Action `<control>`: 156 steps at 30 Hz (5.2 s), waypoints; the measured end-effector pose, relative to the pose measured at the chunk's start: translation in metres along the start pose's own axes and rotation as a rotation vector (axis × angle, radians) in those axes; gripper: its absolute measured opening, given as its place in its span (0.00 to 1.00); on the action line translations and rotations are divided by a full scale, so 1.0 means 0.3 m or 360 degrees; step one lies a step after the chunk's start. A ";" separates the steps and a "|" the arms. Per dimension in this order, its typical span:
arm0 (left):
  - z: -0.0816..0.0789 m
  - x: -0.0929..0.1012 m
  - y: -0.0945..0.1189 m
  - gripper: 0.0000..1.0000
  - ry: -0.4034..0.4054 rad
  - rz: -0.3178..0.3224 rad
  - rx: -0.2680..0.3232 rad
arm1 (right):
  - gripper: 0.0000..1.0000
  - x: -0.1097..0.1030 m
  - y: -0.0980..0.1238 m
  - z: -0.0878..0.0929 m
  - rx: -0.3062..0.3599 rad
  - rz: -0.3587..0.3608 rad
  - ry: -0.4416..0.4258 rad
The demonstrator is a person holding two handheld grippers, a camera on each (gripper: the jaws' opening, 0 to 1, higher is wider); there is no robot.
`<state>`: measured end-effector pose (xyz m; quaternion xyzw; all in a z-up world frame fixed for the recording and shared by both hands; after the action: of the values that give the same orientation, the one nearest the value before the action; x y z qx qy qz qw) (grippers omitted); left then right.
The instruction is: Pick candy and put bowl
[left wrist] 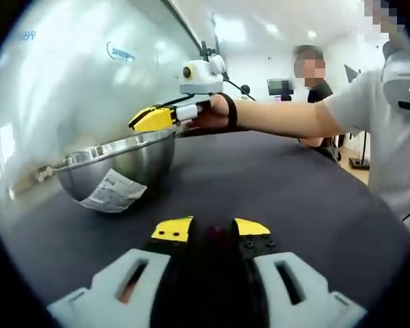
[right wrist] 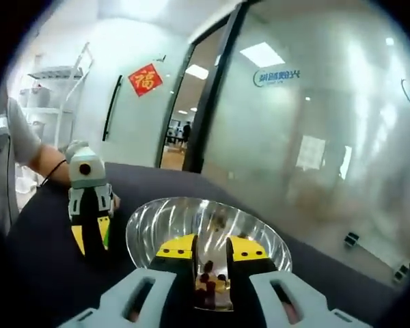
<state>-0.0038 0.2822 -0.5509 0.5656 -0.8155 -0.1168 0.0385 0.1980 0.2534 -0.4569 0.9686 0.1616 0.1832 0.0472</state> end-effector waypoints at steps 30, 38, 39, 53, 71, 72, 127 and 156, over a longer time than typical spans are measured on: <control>0.020 0.015 -0.057 0.04 0.0039 0.0070 -0.0123 | 0.12 -0.290 0.179 0.216 0.0092 -0.0432 -0.0260; -0.025 -0.006 -0.036 0.02 0.0084 0.0017 -0.0025 | 0.12 -0.295 0.178 0.218 0.0081 -0.0436 -0.0251; -0.061 -0.004 -0.028 0.02 0.0166 0.0040 0.0059 | 0.12 -0.295 0.177 0.218 0.0080 -0.0435 -0.0251; -0.368 -0.303 -0.042 0.02 0.0209 -0.0114 0.0164 | 0.12 -0.276 0.172 0.221 0.0078 -0.0397 -0.0259; -0.326 -0.398 -0.114 0.16 0.0247 -0.0218 0.0143 | 0.12 -0.284 0.174 0.222 0.0078 -0.0416 -0.0239; -0.326 -0.393 -0.114 0.16 0.0245 -0.0212 0.0142 | 0.12 -0.284 0.175 0.222 0.0078 -0.0415 -0.0238; 0.036 0.087 0.094 0.18 -0.0024 -0.0055 -0.0087 | 0.16 -0.437 0.227 0.243 -0.0067 -0.0756 -0.0179; 0.042 0.077 0.097 0.23 -0.0005 -0.0098 -0.0081 | 0.15 -0.398 0.223 0.270 -0.0115 -0.0626 -0.0081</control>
<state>-0.0411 0.2723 -0.5580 0.5890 -0.7945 -0.1395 0.0481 0.1426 0.1482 -0.5626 0.9203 0.3399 0.1516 0.1208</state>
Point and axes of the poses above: the point that each gripper's makers call its tool centre point, and the gripper's own axes: y roughly backward along the fingers, x roughly to its right, z roughly out of its underside, the point moved 6 cm from there along y, roughly backward along the fingers, and after that the axes turned 4 degrees about y, right-handed, at the moved point
